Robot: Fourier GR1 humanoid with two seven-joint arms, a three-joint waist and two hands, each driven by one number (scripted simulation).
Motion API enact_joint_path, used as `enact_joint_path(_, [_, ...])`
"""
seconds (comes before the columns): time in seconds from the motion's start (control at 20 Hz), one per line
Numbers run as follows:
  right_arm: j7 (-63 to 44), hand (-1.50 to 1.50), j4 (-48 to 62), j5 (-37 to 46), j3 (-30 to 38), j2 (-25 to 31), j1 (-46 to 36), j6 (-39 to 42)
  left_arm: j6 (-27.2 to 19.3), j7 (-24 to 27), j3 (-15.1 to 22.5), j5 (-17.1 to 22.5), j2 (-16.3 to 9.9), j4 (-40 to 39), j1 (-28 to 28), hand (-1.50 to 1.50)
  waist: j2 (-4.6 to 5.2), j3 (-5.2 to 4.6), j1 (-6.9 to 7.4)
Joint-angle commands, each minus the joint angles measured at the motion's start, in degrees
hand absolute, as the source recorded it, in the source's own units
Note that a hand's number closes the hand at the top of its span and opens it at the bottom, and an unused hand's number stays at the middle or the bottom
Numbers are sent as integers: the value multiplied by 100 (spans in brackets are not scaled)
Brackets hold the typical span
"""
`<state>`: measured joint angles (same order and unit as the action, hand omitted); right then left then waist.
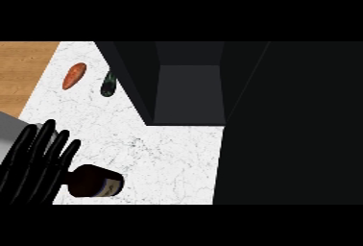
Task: Pick up the wine, place it into the cabinet and close the cabinet
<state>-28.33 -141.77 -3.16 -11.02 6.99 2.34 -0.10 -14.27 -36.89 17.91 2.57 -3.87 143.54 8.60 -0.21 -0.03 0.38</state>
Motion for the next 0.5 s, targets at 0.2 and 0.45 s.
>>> enact_joint_path(0.2, [-462,-150,-473,-13,-18,22,-173,-112,121,-475,-912,831,-167,1223,68,-150,-6,-3,10])
enact_joint_path(0.45, [-508,-150,-627,222,-205,-55,-50,-194,390,-373,-1638,1373,-147,943,222,-150,-18,-11,21])
